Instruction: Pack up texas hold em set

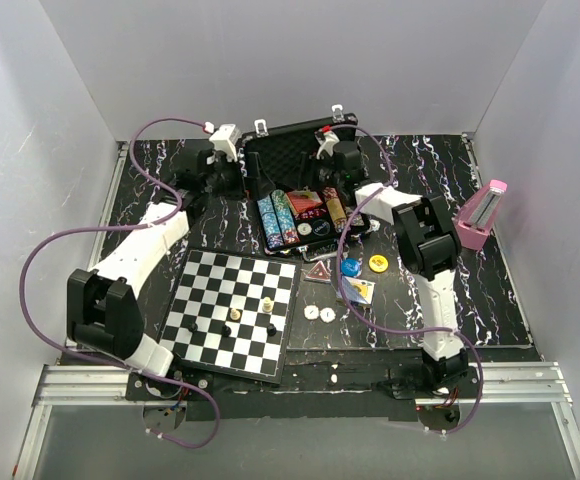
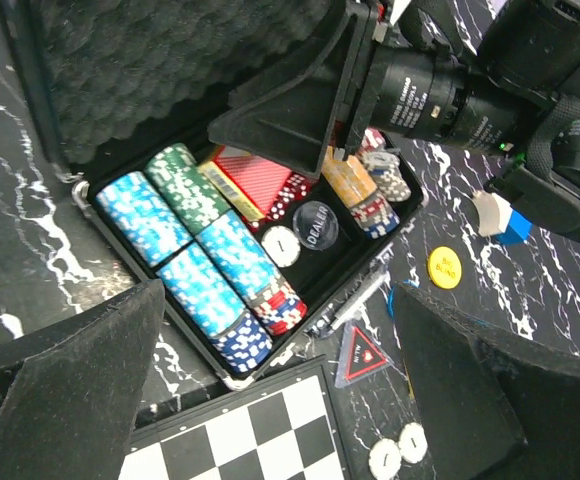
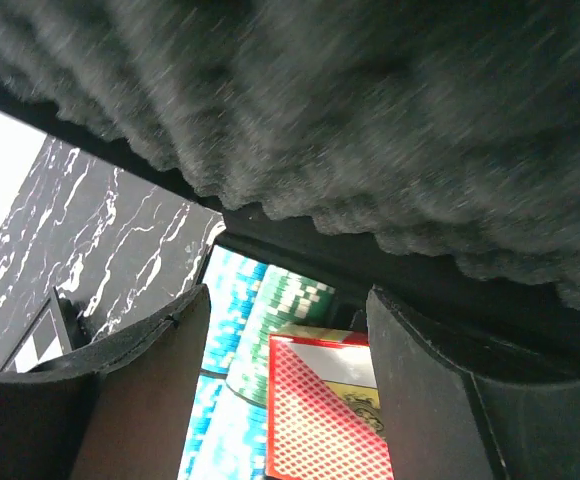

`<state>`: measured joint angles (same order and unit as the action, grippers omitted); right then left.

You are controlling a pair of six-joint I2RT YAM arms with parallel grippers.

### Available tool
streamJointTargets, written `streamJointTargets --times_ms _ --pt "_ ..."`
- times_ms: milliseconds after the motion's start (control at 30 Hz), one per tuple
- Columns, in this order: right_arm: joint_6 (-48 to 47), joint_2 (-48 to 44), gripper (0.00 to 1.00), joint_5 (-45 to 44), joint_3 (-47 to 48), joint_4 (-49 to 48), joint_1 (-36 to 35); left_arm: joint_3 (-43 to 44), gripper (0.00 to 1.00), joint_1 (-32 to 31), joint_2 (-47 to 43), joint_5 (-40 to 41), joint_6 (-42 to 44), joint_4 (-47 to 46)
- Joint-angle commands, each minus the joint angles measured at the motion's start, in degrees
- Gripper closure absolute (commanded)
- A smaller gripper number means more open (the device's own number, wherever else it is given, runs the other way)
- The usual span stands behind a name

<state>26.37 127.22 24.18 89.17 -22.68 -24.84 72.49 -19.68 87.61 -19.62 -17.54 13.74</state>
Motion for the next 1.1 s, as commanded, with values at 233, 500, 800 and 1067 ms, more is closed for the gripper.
streamJointTargets --times_ms 233,500,800,1067 --pt "-4.0 4.4 0.29 -9.2 16.5 25.9 -3.3 -1.0 0.02 2.0 -5.2 0.5 0.8 -1.5" --pt "-1.8 7.6 0.28 -18.9 23.2 37.8 -4.4 -1.7 0.02 2.1 -6.4 1.4 1.1 -1.7" --pt "2.2 5.4 0.29 -21.3 19.7 40.9 -4.3 -1.9 0.02 2.7 -5.4 4.7 -0.4 -2.5" --pt "2.8 1.8 0.28 -23.9 14.0 34.2 -4.4 7.4 0.02 4.0 2.6 9.8 -0.7 0.5"
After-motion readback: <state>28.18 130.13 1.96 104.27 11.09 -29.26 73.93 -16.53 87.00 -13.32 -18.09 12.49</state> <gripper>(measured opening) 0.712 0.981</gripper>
